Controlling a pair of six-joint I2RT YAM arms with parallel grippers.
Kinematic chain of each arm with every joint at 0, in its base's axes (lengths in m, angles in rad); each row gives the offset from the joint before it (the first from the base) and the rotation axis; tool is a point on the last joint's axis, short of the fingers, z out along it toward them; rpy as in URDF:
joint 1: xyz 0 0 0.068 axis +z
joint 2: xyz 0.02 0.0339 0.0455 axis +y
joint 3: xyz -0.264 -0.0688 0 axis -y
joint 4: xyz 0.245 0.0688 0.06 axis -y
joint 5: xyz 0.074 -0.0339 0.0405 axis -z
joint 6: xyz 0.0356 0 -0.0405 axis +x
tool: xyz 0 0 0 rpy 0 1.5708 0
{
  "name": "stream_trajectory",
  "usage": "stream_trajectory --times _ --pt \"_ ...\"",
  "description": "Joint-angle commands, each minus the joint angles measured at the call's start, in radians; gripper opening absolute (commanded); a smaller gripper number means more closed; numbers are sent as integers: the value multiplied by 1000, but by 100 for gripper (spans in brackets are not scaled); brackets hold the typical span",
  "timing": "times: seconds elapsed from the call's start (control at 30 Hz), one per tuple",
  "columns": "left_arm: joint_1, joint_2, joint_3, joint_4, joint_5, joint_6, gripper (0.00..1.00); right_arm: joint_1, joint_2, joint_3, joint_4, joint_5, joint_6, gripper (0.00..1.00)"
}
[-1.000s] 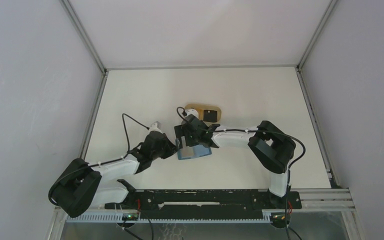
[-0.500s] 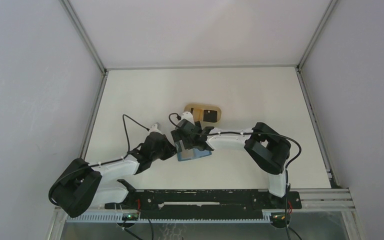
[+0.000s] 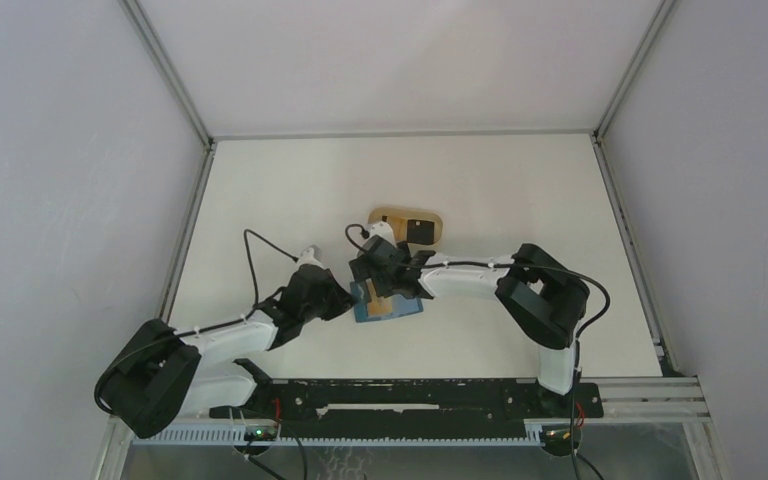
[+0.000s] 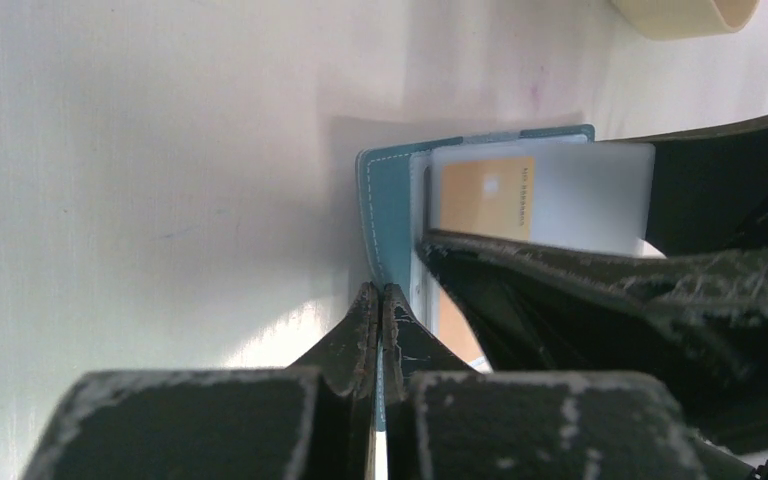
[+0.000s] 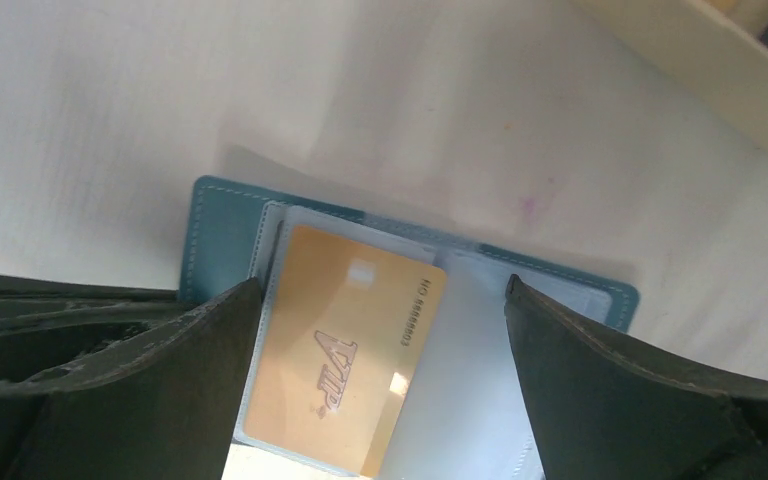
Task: Take the credit cards out of the card holder
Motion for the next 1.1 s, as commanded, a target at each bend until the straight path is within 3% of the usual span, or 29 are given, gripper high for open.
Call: stream_trajectory --times 0.0,0.57,0.77,0.87,1.07 --pt "-1 -37 -17 22 -48 -9 0 -53 -42 -47 -55 -6 -26 100" --pt "-1 -42 -11 -4 -76 -5 0 -80 -148 -80 7 -86 -70 100" --pt "-3 -13 -7 10 -64 -3 0 -95 -198 -80 175 -329 -49 100" --pt "-2 -12 -10 12 -66 -2 0 -147 -201 -108 278 -506 25 100" --pt "-2 -5 -17 19 -68 -1 0 -267 -173 -254 462 -714 169 95"
